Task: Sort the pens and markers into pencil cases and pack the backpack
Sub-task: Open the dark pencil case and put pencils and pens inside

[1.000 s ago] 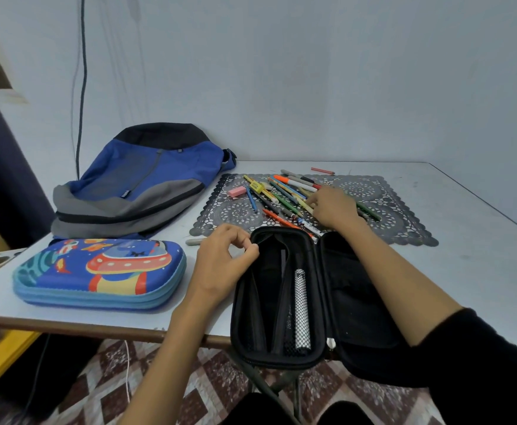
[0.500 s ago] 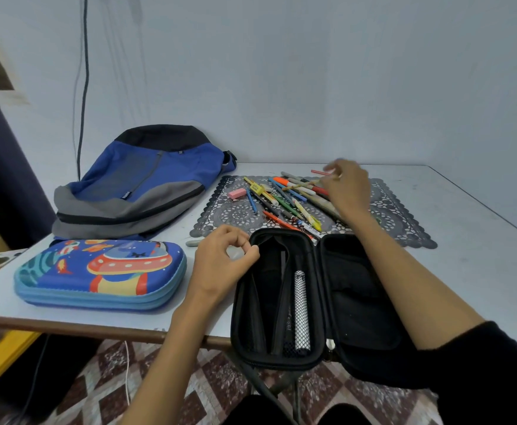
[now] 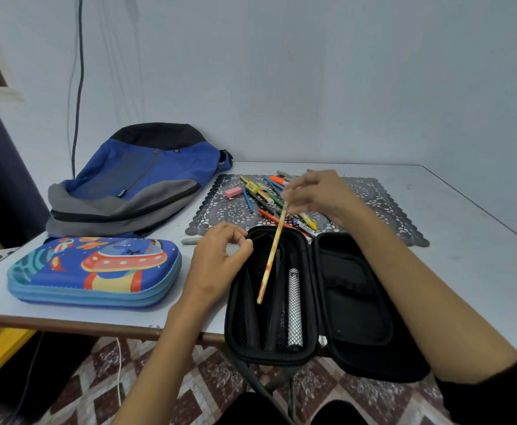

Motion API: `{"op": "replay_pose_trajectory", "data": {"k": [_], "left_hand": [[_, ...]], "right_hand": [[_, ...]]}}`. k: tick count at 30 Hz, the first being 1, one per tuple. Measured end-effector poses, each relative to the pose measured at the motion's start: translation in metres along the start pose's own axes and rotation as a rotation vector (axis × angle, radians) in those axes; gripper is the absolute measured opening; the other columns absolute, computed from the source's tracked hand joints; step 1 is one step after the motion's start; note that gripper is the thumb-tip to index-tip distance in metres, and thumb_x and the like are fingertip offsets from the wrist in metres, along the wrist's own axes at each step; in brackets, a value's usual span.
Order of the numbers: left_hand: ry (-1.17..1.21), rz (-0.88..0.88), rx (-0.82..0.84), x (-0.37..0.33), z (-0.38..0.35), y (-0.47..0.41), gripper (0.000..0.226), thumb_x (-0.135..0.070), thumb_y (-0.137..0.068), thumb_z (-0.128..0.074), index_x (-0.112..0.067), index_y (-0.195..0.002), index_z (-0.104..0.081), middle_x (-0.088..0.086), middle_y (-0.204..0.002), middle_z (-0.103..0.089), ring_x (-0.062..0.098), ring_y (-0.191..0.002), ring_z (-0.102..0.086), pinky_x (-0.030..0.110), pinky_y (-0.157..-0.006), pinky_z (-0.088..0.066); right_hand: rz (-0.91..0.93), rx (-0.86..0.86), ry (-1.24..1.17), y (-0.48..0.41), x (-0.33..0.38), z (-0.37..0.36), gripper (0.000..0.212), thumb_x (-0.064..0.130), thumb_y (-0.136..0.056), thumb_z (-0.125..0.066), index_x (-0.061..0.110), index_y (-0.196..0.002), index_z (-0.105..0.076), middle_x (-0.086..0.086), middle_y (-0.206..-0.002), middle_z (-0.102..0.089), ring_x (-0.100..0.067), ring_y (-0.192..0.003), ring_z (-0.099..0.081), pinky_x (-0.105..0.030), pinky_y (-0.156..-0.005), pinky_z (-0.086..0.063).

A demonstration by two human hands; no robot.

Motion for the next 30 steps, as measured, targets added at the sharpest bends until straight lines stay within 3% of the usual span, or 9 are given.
{"op": "replay_pose_trajectory", "data": {"k": [4, 9, 15, 19, 25, 30], "left_hand": [[-0.014, -0.015, 0.006, 0.002, 0.0, -0.001, 0.022, -0.045, -0.079, -0.049, -0.026, -0.067, -0.051, -0.011, -0.092, -0.062, 0.006, -0.091, -0.058, 0.021, -0.079, -0.041], [-0.038, -0.012, 0.03, 0.001, 0.0, -0.001, 0.025, -0.047, -0.081, -0.047, -0.025, -0.07, -0.05, -0.012, -0.094, -0.06, 0.008, -0.093, -0.057, 0.03, -0.084, -0.045], [-0.086, 0.008, 0.036, 0.001, 0.001, 0.0, 0.023, -0.052, -0.085, -0.041, -0.033, -0.076, -0.05, -0.015, -0.093, -0.059, 0.005, -0.094, -0.054, 0.043, -0.084, -0.047], [-0.088, 0.022, 0.043, 0.001, -0.001, 0.0, 0.027, -0.056, -0.085, -0.039, -0.033, -0.078, -0.05, -0.014, -0.089, -0.06, 0.005, -0.092, -0.054, 0.044, -0.081, -0.047], [-0.09, 0.023, 0.051, 0.001, 0.0, 0.0, 0.028, -0.057, -0.084, -0.038, -0.032, -0.078, -0.05, -0.012, -0.085, -0.058, 0.009, -0.088, -0.054, 0.042, -0.077, -0.046], [-0.072, 0.02, 0.058, 0.002, 0.0, 0.0, 0.029, -0.057, -0.084, -0.04, -0.031, -0.078, -0.052, -0.012, -0.083, -0.059, 0.008, -0.087, -0.054, 0.038, -0.072, -0.045]], "right_hand": [[-0.186, 0.263, 0.1, 0.01, -0.019, -0.028, 0.015, -0.007, -0.079, -0.071, -0.008, -0.091, -0.063, -0.015, -0.079, -0.07, -0.021, -0.068, -0.072, -0.021, -0.063, -0.058], [-0.164, 0.346, 0.35, 0.008, -0.012, -0.027, 0.011, -0.007, -0.085, -0.066, -0.009, -0.095, -0.066, -0.011, -0.07, -0.072, -0.017, -0.063, -0.071, -0.017, -0.06, -0.056], [-0.056, 0.289, 0.616, 0.011, -0.009, -0.037, 0.017, -0.007, -0.079, -0.072, -0.007, -0.096, -0.068, -0.009, -0.069, -0.068, -0.009, -0.051, -0.066, -0.015, -0.052, -0.052], [-0.026, 0.266, 0.705, 0.009, -0.013, -0.043, 0.029, 0.005, -0.069, -0.085, 0.001, -0.091, -0.066, -0.012, -0.076, -0.071, -0.025, -0.07, -0.072, -0.03, -0.068, -0.06], [-0.019, 0.401, 0.809, 0.009, -0.013, -0.048, 0.046, 0.013, -0.061, -0.09, 0.014, -0.09, -0.055, -0.013, -0.09, -0.071, -0.026, -0.077, -0.067, -0.042, -0.077, -0.056], [0.064, 0.359, 0.889, 0.011, -0.015, -0.055, 0.052, 0.019, -0.057, -0.092, 0.017, -0.093, -0.054, 0.0, -0.082, -0.064, -0.025, -0.08, -0.063, -0.039, -0.077, -0.052]]}}
Point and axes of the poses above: each hand's wrist, its own y-axis away from the middle knuckle, its own z-axis out of the back of the hand, x = y × z, the point moved 1 cm from there along -y, towards the middle knuckle
